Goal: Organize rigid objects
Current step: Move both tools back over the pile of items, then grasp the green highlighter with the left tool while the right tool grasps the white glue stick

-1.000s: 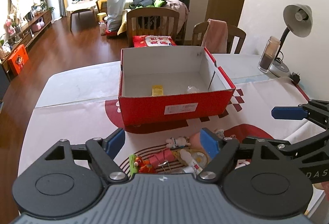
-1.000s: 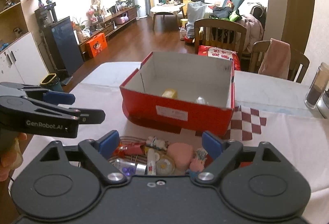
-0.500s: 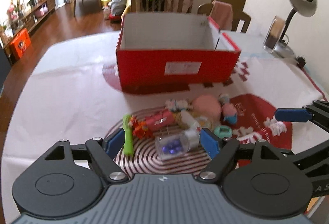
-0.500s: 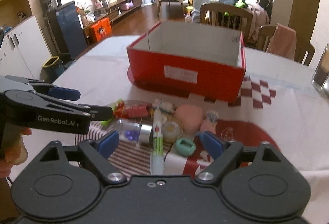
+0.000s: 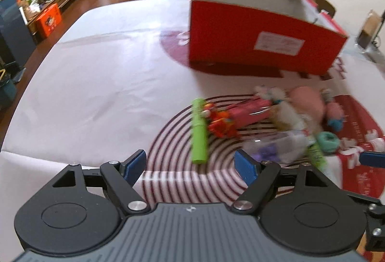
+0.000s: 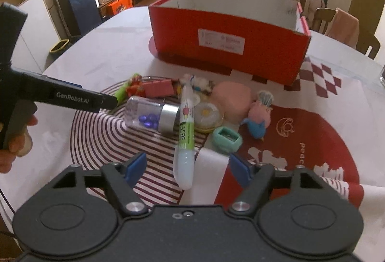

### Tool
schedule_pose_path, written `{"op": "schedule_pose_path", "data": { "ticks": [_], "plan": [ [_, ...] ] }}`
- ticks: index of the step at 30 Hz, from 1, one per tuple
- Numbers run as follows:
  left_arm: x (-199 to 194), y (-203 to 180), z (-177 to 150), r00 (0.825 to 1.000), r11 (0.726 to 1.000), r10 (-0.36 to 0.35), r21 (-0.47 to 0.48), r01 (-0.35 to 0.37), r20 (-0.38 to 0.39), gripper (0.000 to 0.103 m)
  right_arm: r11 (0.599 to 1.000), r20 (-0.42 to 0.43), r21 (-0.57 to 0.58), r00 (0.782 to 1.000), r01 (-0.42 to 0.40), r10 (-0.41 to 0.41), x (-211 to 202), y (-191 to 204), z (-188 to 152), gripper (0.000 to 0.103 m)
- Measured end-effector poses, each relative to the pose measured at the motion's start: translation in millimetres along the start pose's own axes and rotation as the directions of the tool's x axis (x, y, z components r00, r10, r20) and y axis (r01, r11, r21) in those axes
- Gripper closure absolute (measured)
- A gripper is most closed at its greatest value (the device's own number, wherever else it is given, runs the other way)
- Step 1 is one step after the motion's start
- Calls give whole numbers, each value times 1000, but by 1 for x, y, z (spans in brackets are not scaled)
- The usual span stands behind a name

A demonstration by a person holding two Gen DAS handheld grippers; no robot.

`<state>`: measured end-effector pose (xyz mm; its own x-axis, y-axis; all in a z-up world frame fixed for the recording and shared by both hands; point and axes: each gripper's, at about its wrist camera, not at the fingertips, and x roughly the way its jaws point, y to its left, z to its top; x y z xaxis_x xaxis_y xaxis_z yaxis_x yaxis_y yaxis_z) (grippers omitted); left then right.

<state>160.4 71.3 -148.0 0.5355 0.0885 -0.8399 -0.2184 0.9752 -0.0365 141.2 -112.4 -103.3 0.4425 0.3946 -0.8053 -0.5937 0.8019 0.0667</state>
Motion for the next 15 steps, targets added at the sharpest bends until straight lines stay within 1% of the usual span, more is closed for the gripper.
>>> {"op": "schedule_pose_path", "data": {
  "ticks": [2, 7, 13, 15],
  "plan": [
    [7, 3, 1, 1000, 1000, 17, -3, -17, -5, 23, 1000, -3, -10, 1000, -1, 1, 5, 0, 0, 35],
    [22, 1, 4, 1000, 1000, 26, 14, -26, -5, 23, 1000, -25, -24, 1000, 3, -4, 20, -1, 5, 49],
    [35, -6, 5, 1000, 998, 25, 51, -24, -9, 23, 1000, -42, -31, 999, -2, 1, 33, -3, 12, 59],
    [37, -6, 5, 1000, 998, 22, 54, -22, -5, 26, 1000, -47, -29, 999, -5, 4, 37, -4, 13, 63]
  ]
}}
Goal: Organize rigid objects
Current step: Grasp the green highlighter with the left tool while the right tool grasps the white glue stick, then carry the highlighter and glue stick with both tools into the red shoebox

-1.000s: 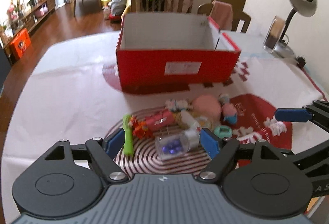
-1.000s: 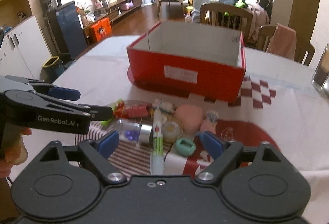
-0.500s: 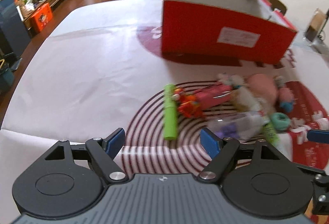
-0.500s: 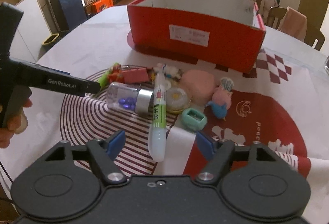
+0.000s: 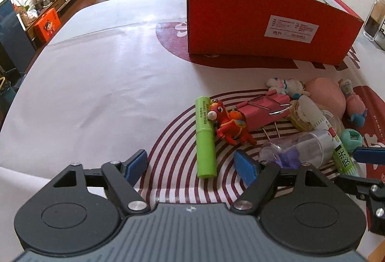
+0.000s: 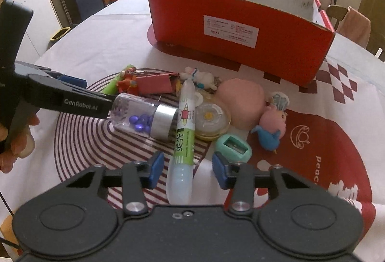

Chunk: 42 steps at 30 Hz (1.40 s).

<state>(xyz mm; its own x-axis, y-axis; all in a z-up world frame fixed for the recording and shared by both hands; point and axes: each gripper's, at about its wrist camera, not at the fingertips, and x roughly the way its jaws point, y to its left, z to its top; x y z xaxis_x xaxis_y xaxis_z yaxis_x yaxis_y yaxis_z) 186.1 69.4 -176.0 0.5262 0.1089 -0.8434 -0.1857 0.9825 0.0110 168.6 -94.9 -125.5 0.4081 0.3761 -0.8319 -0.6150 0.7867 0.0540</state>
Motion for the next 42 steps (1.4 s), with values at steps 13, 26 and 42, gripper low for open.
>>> {"op": "schedule_pose_path", "data": {
  "ticks": [13, 26, 42],
  "plan": [
    [-2, 0, 6, 999, 1000, -11, -20, 12, 34, 84, 999, -8, 12, 1000, -30, 30, 7, 1, 7, 82],
    [-22, 2, 3, 999, 998, -32, -49, 34, 42, 87, 991, 22, 130, 999, -33, 31, -13, -8, 4, 86],
    [-77, 4, 0, 992, 991, -93, -89, 101, 86, 87, 980, 92, 181, 994, -81, 65, -65, -7, 7, 86]
  ]
}}
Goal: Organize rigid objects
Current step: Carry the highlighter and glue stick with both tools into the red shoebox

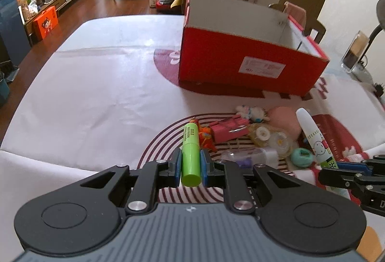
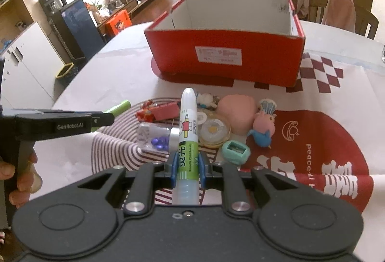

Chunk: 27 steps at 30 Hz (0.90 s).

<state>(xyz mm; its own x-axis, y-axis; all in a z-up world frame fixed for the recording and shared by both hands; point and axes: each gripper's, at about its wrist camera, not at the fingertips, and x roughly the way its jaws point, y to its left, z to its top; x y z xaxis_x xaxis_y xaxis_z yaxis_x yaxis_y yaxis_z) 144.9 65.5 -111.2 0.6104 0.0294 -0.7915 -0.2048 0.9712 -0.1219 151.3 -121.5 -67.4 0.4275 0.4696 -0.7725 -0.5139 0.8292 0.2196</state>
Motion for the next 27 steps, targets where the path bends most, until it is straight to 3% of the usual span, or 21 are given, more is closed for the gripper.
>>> {"op": "schedule_pose_path", "data": {
  "ticks": [14, 27],
  "plan": [
    [-55, -36, 51, 996, 998, -49, 49, 45, 75, 87, 1000, 91, -13, 996, 11, -10, -51, -5, 56, 86],
    [-58, -65, 121, 984, 989, -74, 142, 50, 165, 87, 998, 170, -34, 984, 59, -52, -54, -30, 123, 86]
  ]
}}
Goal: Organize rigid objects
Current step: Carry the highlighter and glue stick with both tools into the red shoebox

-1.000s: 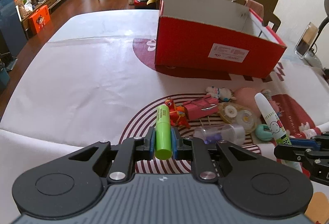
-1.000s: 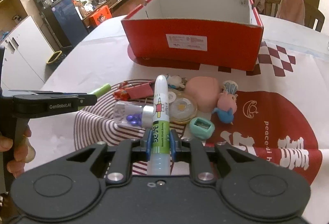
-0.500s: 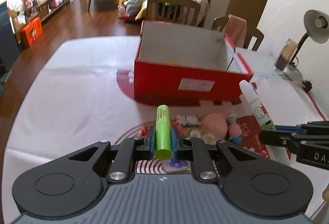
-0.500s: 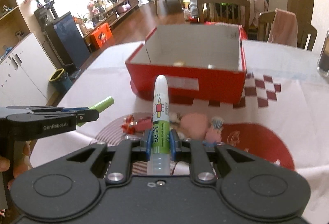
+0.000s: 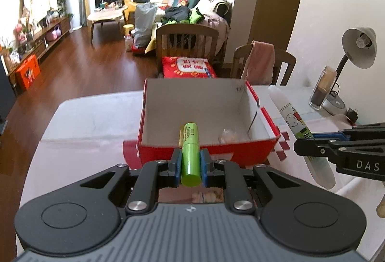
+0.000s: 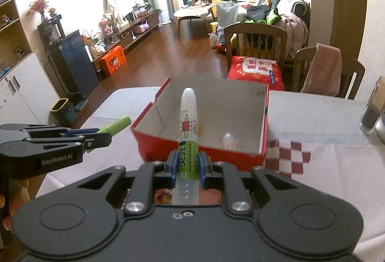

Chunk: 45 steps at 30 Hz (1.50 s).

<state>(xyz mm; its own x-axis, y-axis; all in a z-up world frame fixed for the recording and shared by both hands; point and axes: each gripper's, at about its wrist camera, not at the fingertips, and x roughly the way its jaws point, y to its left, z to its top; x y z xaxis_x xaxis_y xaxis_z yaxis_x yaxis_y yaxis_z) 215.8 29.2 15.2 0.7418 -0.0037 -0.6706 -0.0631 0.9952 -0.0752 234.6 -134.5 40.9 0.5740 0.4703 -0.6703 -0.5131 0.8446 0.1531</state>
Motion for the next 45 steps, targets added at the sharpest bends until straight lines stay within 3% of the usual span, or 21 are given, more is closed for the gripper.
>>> {"op": "schedule_pose_path", "data": {
  "ticks": [14, 24, 34, 42, 45],
  "plan": [
    [77, -7, 55, 1000, 999, 28, 42, -28, 6, 87, 999, -36, -14, 998, 42, -42, 60, -28, 52, 86],
    [153, -6, 71, 996, 998, 41, 57, -37, -75, 87, 997, -136, 11, 988, 76, -73, 130, -57, 55, 86],
    [229, -2, 60, 974, 994, 92, 79, -77, -206, 87, 996, -261, -14, 962, 84, -85, 198, -62, 46, 86],
    [264, 1, 51, 947, 993, 101, 92, -76, -305, 87, 996, -344, -40, 935, 80, -89, 222, -59, 35, 86],
    [271, 2, 47, 935, 992, 110, 91, -84, -337, 87, 997, -345, -42, 935, 67, -77, 221, -56, 35, 86]
  ]
}}
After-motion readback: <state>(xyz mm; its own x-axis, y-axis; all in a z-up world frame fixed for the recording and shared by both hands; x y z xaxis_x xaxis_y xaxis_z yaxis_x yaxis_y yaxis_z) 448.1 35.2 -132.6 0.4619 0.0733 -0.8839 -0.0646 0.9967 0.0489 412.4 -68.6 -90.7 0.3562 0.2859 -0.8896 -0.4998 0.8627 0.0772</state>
